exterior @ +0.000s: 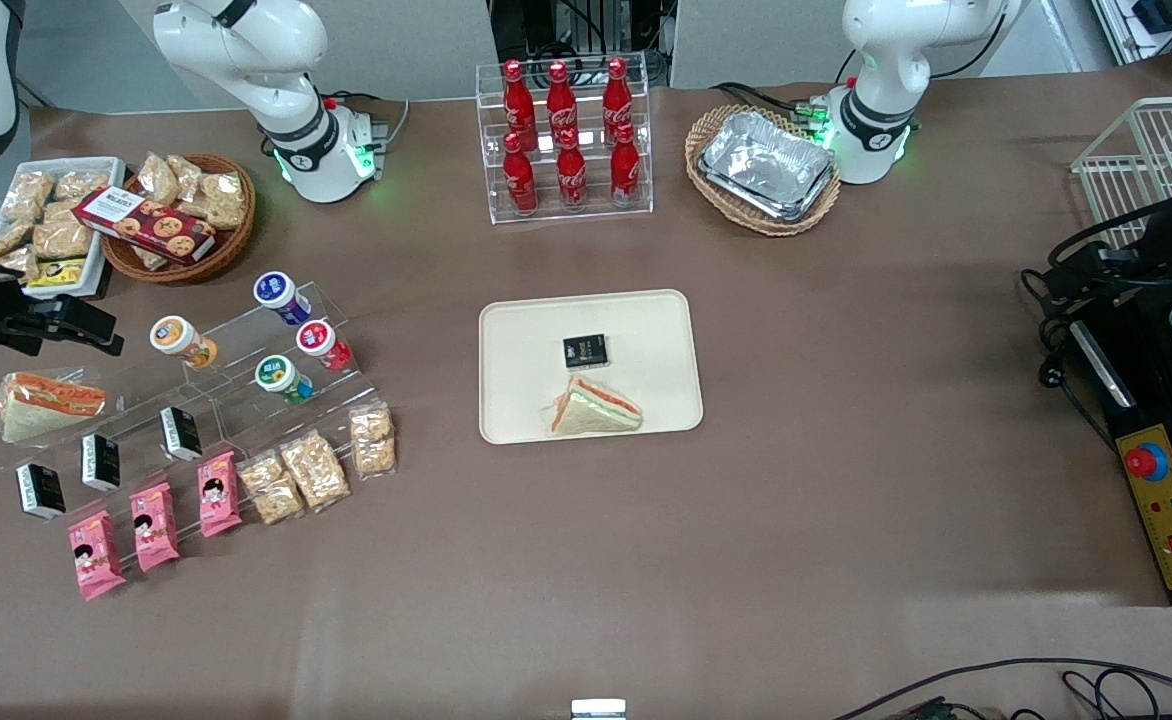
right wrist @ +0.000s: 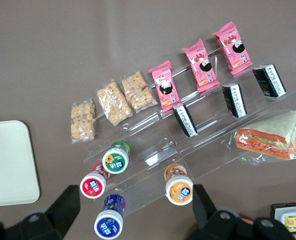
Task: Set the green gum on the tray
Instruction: 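Move the right gripper over the acrylic rack toward the green gum bottle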
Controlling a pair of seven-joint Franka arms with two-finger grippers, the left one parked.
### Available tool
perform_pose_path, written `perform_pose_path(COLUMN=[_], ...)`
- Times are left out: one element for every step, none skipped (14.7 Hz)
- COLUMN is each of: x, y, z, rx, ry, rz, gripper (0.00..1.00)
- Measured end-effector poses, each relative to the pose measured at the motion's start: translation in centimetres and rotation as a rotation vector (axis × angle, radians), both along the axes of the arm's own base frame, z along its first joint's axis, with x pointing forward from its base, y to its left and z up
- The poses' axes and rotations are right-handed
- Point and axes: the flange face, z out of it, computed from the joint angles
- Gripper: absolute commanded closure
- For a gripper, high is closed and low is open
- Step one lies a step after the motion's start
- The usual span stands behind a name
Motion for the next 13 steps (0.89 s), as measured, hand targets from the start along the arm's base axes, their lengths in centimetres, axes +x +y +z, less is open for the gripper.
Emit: perform_pose_path(x=[-0.1,-0.4,-0.8,-1.4,-2.5,-3.9,-5.5,-7.2,-8.9,-10.3,-11.5,-12.2,-12.5], y=[0.2,0.7,1.4,2.2,2.9,3.8,4.8,5.7,6.4,7.1,7.6,7.9,7.9], z=[-0.3,-0.8,-1.1,-1.5,-1.9,-2.4,-2.8,-3.1,-3.4,-3.7,-4.0,-4.4,-4.7], rx=[0.004,0.011,0.015,0.016,0.017,0.018,0.018,0.016,0.015,0.012,0.009,0.007,0.006], ry=[0.007,0.013,0.008,0.002,0.002,0.012,0.022,0.029,0.033,0.031,0.024,0.017,0.010], rz=[0.003,0.009,0.020,0.031,0.042,0.057,0.075,0.087,0.088,0.081,0.075,0.071,0.067], gripper=[0.00,0.00,0.00,0.00,0.00,0.00,0.00,0.00,0.00,0.00,0.00,0.00,0.00])
